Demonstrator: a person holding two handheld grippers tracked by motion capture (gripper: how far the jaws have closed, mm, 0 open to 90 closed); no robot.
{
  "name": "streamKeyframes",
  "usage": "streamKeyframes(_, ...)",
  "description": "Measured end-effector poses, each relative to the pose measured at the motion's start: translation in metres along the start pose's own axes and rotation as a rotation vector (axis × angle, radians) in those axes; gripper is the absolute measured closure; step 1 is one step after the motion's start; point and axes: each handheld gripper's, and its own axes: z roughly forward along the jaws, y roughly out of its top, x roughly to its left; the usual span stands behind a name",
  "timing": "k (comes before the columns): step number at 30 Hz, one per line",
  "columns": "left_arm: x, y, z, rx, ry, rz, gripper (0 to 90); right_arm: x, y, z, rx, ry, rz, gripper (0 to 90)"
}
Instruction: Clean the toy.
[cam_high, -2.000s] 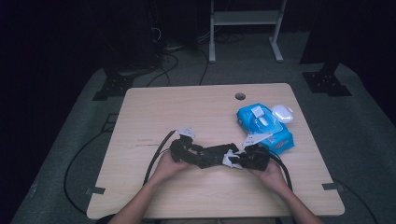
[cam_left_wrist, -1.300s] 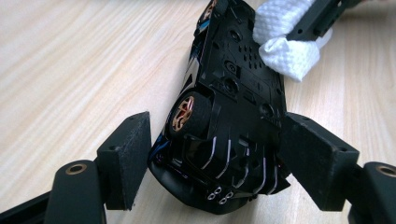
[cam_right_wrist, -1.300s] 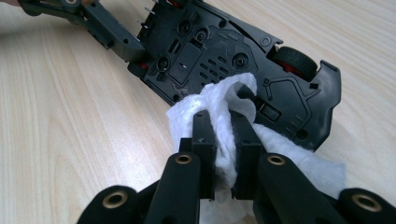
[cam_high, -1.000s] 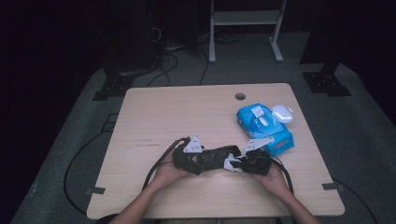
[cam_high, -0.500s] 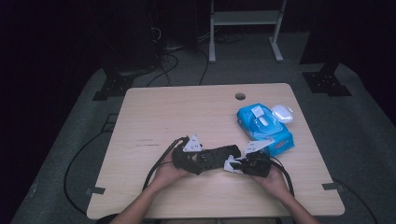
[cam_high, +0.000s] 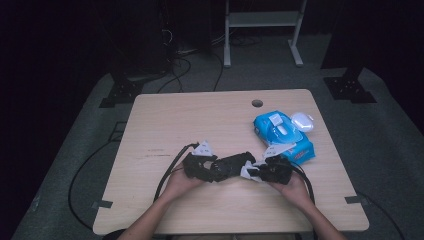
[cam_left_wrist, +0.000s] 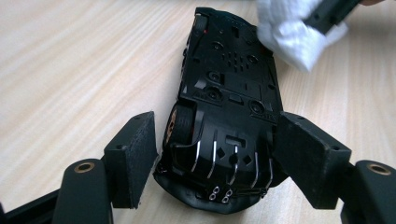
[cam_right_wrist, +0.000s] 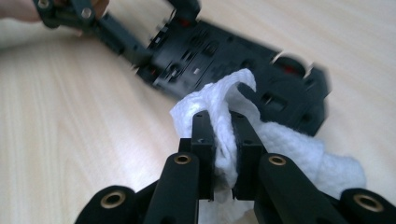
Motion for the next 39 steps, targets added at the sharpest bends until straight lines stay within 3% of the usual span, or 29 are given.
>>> streamKeyframes(4, 0.005, -0.001, 0.002, 0.005, -0.029, -0.049, 28.5, -0.012, 0.014, -0.004, -0.015, 0.002, 0.023, 81.4)
streamKeyframes(6, 0.007, -0.002, 0.002, 0.005, -0.042, -0.063, 27.9, -0.017, 0.018, -0.001, 0.02, 0.013, 0.019, 81.4)
streamKeyframes(10, 0.016, -0.004, 0.006, 0.016, -0.103, -0.147, 26.5, -0.019, 0.015, 0.01, 0.088, 0.006, 0.01, 81.4)
streamKeyframes(16, 0.029, -0.007, 0.011, 0.057, -0.187, -0.276, 21.2, -0.018, 0.007, 0.011, 0.059, -0.001, -0.013, 81.7)
streamKeyframes(19, 0.03, -0.006, 0.012, 0.069, -0.228, -0.283, 27.3, -0.016, 0.005, 0.01, 0.056, -0.006, -0.01, 81.8)
streamKeyframes(22, 0.028, -0.004, 0.012, 0.082, -0.225, -0.273, 27.8, -0.012, 0.002, 0.009, 0.045, -0.021, -0.026, 81.9)
streamKeyframes(25, 0.022, -0.001, 0.01, 0.084, -0.193, -0.221, 28.0, -0.007, -0.003, 0.009, 0.016, -0.053, -0.064, 82.1)
streamKeyframes(29, 0.009, 0.005, 0.007, 0.09, -0.123, -0.123, 28.1, -0.005, -0.007, 0.008, 0.006, -0.058, -0.071, 82.4)
streamKeyframes(36, -0.022, 0.008, 0.002, 0.071, 0.05, 0.135, 28.2, 0.001, -0.013, 0.005, 0.01, -0.068, -0.088, 82.4)
streamKeyframes(39, -0.037, 0.006, 0.003, 0.045, 0.149, 0.265, 28.2, 0.001, -0.015, 0.006, 0.017, -0.07, -0.077, 82.4)
